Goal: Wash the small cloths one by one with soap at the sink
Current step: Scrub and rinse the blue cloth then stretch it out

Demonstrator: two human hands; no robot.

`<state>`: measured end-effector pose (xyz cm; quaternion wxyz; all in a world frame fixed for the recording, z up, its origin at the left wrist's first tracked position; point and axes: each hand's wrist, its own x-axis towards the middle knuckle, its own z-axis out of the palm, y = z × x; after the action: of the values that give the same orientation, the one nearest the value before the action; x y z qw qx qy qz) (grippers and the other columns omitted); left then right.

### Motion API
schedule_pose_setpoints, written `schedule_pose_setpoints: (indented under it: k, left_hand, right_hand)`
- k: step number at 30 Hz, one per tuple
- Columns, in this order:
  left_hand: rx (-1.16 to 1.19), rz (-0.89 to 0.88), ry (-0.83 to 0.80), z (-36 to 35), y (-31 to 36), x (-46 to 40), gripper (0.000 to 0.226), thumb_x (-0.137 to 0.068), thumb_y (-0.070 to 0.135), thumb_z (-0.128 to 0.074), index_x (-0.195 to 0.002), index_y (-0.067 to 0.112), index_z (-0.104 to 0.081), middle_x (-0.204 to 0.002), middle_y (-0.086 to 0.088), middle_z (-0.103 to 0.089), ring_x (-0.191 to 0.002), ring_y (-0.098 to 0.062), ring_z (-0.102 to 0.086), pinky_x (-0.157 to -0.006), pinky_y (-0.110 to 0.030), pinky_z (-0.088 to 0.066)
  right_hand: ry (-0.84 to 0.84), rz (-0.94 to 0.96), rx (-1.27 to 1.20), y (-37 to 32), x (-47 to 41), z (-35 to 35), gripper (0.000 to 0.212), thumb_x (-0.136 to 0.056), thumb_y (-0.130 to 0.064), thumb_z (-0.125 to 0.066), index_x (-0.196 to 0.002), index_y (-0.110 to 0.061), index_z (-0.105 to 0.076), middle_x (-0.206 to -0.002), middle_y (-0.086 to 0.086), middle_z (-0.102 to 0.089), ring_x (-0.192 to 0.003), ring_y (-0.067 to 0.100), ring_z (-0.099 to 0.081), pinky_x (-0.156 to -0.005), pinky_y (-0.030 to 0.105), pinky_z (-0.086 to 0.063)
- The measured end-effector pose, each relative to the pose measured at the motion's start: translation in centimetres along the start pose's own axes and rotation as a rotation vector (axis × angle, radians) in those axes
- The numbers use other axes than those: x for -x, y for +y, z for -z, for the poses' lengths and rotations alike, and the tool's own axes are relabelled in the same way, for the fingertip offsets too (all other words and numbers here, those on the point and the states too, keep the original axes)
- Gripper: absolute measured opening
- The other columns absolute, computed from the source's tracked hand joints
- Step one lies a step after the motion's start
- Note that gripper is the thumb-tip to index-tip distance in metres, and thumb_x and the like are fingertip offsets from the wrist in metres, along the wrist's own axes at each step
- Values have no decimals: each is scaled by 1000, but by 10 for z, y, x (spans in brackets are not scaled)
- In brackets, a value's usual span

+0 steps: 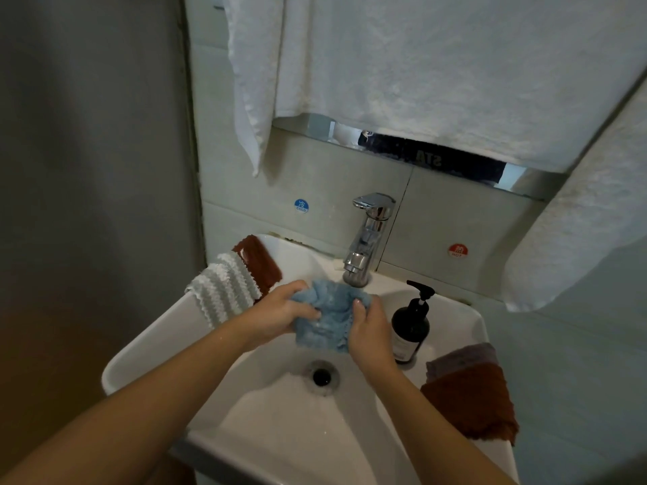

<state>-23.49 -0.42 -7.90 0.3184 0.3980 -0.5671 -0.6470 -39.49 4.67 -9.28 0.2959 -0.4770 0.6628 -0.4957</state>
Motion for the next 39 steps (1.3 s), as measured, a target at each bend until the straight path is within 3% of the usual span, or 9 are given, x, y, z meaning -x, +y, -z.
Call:
schedule_pose_setpoints:
  k: [3, 9, 16, 20, 23, 27, 32, 35, 39]
  left_hand:
    - [229, 40, 167, -17, 7, -5, 12, -89, 2, -56, -93, 12, -50, -90, -10, -60, -83, -24, -63, -70, -35, -51]
    - [-494, -148, 419, -45, -9, -1, 25, -103, 18, -40, -84, 13, -55, -84, -7, -62, -83, -24, -60, -70, -30, -47]
    - [-497, -193, 597, -46, 9, -7, 26, -104, 29, -40, -87, 13, -49, -73, 2, -54, -78, -24, -60, -58, -26, -36]
    - [-615, -171, 360, -58, 7, 5, 16, -101, 29, -47, -92, 15, -45, -82, -7, -62, -78, -25, -63, -59, -31, -42]
    - [-368, -188, 188, -67, 4, 10, 16, -100, 24, -49, -93, 10, -50, -82, -5, -61, -73, -17, -59, -58, -28, -47]
    - [-249, -174, 518, -54, -2, -6, 24, -103, 21, -39, -84, 13, -52, -74, 0, -56, -70, -15, -55, -62, -31, -43]
    - [-575, -194, 219, -70, 13, 1, 7, -97, 9, -52, -100, 8, -58, -90, 5, -51, -83, -7, -53, -78, -18, -38]
    - [-639, -310, 342, -67, 13, -1, 18, -99, 17, -48, -88, 10, -61, -87, 3, -61, -86, -19, -61, -74, -27, -46]
    - [-727, -211, 510, -56, 4, -4, 22, -101, 17, -46, -80, 19, -52, -85, -3, -66, -70, -13, -58, -60, -24, -45]
  right_hand:
    - [-120, 11, 215, 6, 1, -7, 18, -105, -27, -34, -113, -21, -49, -101, 1, -63, -86, 14, -62, -68, 28, -50]
    - [58, 106, -97, -14, 11, -22, 19, -105, -29, -37, -95, -20, -51, -83, 0, -62, -76, 16, -63, -68, 33, -52]
    - [-1, 151, 50, -11, 32, -32, 20, -104, -24, -39, -86, -27, -45, -74, -2, -56, -66, 14, -55, -62, 40, -48]
    - [222, 92, -80, -20, 16, -22, 19, -105, -24, -39, -88, -22, -48, -77, -2, -55, -69, 13, -55, -61, 30, -43]
    - [237, -88, -101, -18, -1, -12, 14, -102, -21, -44, -89, -21, -49, -80, 2, -57, -73, 18, -56, -63, 34, -45]
    - [-66, 62, 96, -6, 24, -24, 25, -100, -28, -39, -81, -16, -49, -78, 6, -55, -72, 18, -53, -71, 44, -48]
    - [213, -19, -334, -9, 8, -13, 27, -105, -19, -37, -81, -13, -47, -74, 5, -47, -70, 16, -47, -62, 28, -40]
    - [59, -176, -381, -9, 14, -24, 27, -106, -22, -34, -86, -15, -50, -80, 6, -54, -76, 18, -53, -67, 32, -45]
    - [94, 78, -227, -21, 20, -25, 28, -104, -19, -37, -78, -16, -48, -74, 3, -48, -68, 13, -48, -63, 30, -42]
